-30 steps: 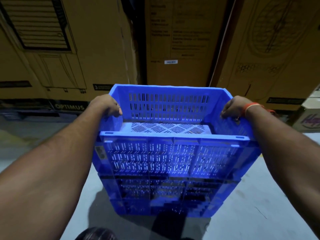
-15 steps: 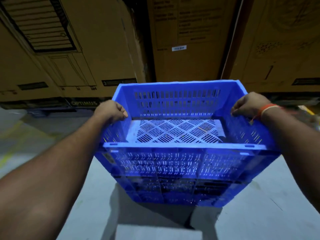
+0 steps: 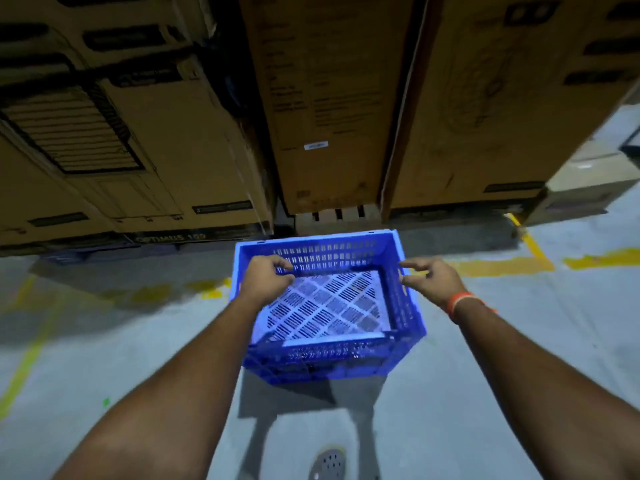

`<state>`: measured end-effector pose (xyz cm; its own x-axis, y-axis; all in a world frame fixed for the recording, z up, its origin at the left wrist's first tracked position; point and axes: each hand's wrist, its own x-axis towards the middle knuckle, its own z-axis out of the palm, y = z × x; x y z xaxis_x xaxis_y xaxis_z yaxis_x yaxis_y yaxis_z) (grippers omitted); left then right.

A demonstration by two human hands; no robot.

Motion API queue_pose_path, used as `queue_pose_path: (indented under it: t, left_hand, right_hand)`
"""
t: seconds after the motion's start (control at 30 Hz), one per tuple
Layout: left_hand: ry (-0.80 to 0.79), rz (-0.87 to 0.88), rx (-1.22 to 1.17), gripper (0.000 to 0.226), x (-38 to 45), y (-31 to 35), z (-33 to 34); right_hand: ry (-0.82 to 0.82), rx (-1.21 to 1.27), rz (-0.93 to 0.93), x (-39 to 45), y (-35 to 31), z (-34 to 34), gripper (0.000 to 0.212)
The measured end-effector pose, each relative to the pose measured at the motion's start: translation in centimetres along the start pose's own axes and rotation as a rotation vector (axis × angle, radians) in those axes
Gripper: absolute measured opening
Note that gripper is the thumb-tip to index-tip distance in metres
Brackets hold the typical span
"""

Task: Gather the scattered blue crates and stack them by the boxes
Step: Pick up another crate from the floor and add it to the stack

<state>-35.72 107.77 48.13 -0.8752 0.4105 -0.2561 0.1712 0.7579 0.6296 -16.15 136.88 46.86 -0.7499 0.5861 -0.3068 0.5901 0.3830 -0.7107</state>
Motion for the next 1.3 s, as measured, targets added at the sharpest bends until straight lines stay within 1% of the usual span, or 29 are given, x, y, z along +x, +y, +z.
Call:
queue_pose_path:
  t: [0.13,0.23,0.37,0.47,0.67,0.77,0.87,1.03,1.17,1.3]
  left_hand:
    - [-0.252,0.088,-0.164,0.009,-7.1,7.6,0.7]
    - [-0.367,0.166,-0.216,0.007,-10.1,11.3,3.5]
    - [-0.516,0.225,-0.221,0.014,-12.4,16.8,9.6]
    - [-0.67,0.282,-0.184,0.017,-14.7,20.9,15.0]
    - [-0.942,0.437,-0.048,0.007,-20.3,30.3,25.9]
    - [-1.007,0.479,-0.02,0.009,-22.7,35.4,30.4]
    - [-1.074,0.522,0.02,0.006,-25.4,41.4,35.4]
    - [-1.123,0.578,0.006,0.007,-28.9,50.7,42.9]
    - [-1.169,0.611,0.078,0.007,-29.7,55.2,47.8]
    - [-1.174,0.639,0.144,0.006,-28.4,60.5,54.0]
  right_hand:
    - [0.083,0.38,0.15,-10.6,-1.3,-2.8,0.027]
    - [0.183,0.572,0.29,-17.5,0.3,-4.3,0.023]
    - [0.346,0.685,0.449,-24.4,5.3,-6.2,0.019]
    - [0.443,0.732,0.542,-28.5,9.7,-8.2,0.017]
    - [0.676,0.838,0.659,-35.2,18.8,-14.5,0.017]
    - [0.765,0.856,0.683,-37.4,22.9,-18.5,0.018]
    - [0.844,0.853,0.713,-39.4,27.3,-23.1,0.018]
    - [0.919,0.805,0.715,-41.5,34.3,-31.2,0.018]
    - [0.989,0.816,0.772,-41.3,39.1,-35.7,0.018]
    - [0.987,0.854,0.809,-39.1,44.2,-39.6,0.019]
